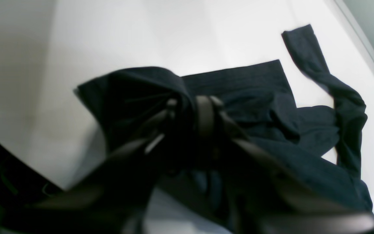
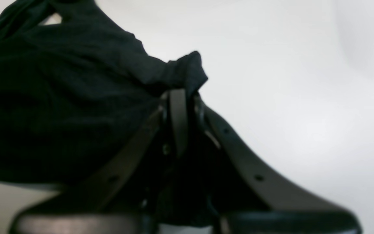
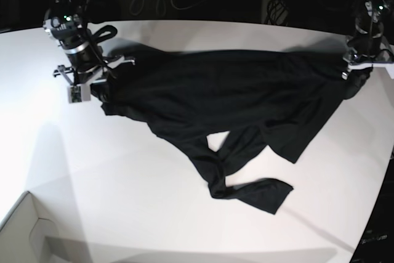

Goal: Layout the t-shirt on the table in an organized manner, then fold the t-shirt properly
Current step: 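Lift and pull the shirt taut between both grippers, then lower it, then slide the left gripper along the shirt edge toward the hem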

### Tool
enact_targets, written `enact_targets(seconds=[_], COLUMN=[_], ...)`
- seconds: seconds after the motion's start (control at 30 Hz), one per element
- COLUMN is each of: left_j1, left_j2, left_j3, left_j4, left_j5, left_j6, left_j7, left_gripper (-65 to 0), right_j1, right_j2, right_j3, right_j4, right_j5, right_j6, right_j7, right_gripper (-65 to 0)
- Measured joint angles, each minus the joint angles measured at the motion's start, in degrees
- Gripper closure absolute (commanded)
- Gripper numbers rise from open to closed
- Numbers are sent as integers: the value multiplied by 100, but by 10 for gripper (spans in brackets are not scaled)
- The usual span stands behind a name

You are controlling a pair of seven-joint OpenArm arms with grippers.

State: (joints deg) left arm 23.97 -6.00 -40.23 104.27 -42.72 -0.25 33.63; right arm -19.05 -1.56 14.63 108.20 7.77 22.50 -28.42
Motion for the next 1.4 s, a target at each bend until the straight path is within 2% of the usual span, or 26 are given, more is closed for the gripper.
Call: enact_targets(seconds=[0.03,0.13,0.2,0.37,0.53,0.6,0.73,0.87,1.07,1.13,1.23,1.27,1.4], left_j1=[13,63,42,-782,-2039,-2430,-3064,-3357,-3687,-3689,-3685,-3672,-3530], left_j2=[0,-4,-17,-48,-20,22,-17,15,-35,-85,-203,-256,-354], left_j3=[-28,-109,-221,-164,625,850,1193,1362,1340,1338,1322,1320,979], left_j4=[2,57,72,-267,-1390,-1853,-2859,-3770,-4489,-4631,-4693,-4693,-4706], left_j5=[11,-195,-240,339,1665,2168,2708,2780,2702,2636,2577,2575,2581], left_j6=[-219,-1165,-1547,-1692,-1764,-1683,-1655,-1674,-1700,-1762,-1784,-1801,-1825], left_j7=[7,39,46,22,-4,0,-68,-7,-317,-422,-398,-387,-660], left_gripper=[-179,-226,-237,-237,-238,-238,-238,-238,-225,-166,-21,0,0], right_j1=[0,11,9,7,4,4,2,-7,0,9,9,13,7], right_j2=[0,15,33,15,37,37,44,44,44,44,44,44,44], right_j3=[0,-2,0,173,273,343,413,415,417,415,417,417,417], right_j4=[0,0,-2,-9,-11,-11,-11,-11,-11,-11,-11,-11,-11], right_j5=[0,2,0,2,13,2,2,7,2,2,2,2,2], right_j6=[0,0,0,0,4,0,0,0,0,0,0,0,2], right_j7=[-2,2,-4,2,13,2,4,7,0,0,0,0,-2], right_gripper=[0,0,0,0,0,0,0,0,0,0,0,0,0])
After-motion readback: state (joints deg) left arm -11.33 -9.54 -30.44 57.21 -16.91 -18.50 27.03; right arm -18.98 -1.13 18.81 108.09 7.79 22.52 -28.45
